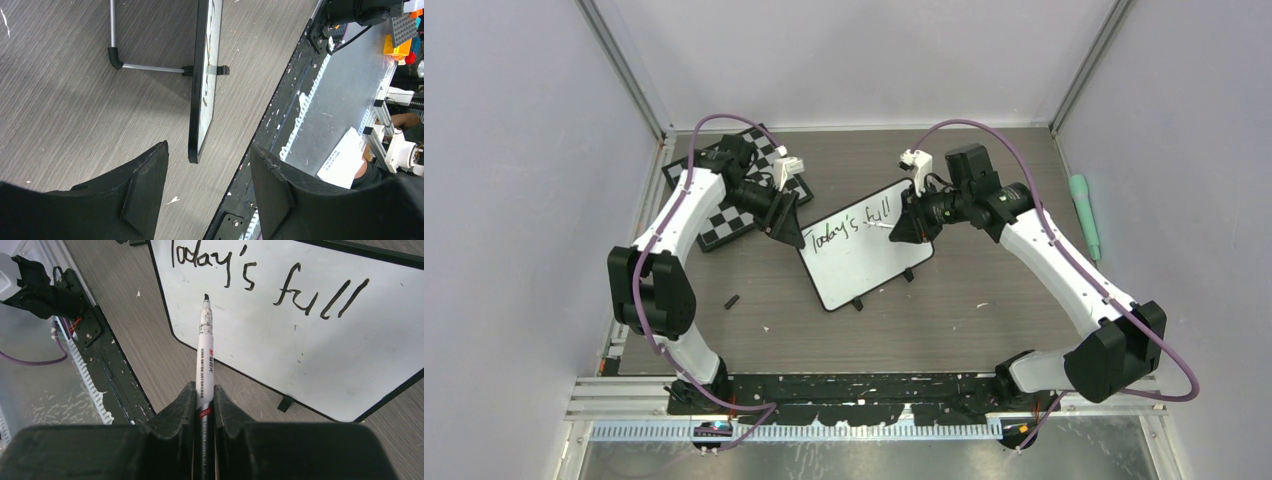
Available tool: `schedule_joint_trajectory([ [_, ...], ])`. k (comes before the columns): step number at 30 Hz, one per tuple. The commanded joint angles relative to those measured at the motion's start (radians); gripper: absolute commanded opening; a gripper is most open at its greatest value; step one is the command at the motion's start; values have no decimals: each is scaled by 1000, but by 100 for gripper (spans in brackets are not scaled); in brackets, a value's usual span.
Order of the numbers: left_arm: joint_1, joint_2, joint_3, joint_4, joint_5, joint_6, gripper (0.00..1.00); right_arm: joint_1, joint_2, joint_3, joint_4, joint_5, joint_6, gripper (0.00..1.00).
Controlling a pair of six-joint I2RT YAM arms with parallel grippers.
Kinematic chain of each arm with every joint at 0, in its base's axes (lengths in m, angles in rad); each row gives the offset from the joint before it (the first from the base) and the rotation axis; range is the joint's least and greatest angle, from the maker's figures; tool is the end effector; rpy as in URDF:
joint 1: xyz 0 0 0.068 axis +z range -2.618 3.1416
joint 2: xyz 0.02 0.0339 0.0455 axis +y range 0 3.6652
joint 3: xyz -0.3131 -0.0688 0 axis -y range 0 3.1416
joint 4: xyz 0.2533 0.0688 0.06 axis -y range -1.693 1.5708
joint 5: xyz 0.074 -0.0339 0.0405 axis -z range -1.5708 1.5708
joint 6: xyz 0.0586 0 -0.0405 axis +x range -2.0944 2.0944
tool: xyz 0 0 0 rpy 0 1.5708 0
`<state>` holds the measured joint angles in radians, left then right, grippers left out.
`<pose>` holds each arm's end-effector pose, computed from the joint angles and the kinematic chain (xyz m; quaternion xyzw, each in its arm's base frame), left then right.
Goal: Write a sentence on the whiteboard
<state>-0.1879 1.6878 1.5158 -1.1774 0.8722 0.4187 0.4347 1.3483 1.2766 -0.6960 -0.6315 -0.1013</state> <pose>0.3265 -0.1078 0.3313 0.3136 0.8458 -0.4055 0.1478 0.2531 0.1557 0.3763 -0.3487 0.8116 0.3435 0.3189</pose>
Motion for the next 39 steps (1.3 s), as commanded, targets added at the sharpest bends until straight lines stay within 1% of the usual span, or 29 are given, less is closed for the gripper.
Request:
schedule_joint_trajectory([
  [1, 2, -30, 1, 0, 15, -1, 63, 10, 2, 2, 63, -48, 12, 0],
  [5, 2, -26, 1, -9, 11, 2, 63, 54, 18, 9, 63, -32, 20, 0],
  [8, 2, -21, 2, -15, 8, 4, 63, 123, 15, -3, 70, 50, 8, 0],
  [13, 2, -1, 17, -26, 9, 6, 62, 273, 18, -43, 100, 232, -21, 0],
  [18, 2, 24, 27, -30, 17, 8, 58, 351, 20, -77, 151, 328, -34, 0],
  [22, 2, 45, 38, -37, 23, 10, 55, 407, 48, -82, 136, 396, -70, 0],
  [29, 2, 52, 40, -36, 28, 10, 51, 429, 89, -111, 149, 497, -76, 0],
  [33, 1, 50, 35, -35, 30, 13, 48, 432, 96, -116, 151, 501, -71, 0],
  [39, 1, 53, 35, -34, 32, 13, 40, 433, 84, -132, 151, 509, -72, 0],
])
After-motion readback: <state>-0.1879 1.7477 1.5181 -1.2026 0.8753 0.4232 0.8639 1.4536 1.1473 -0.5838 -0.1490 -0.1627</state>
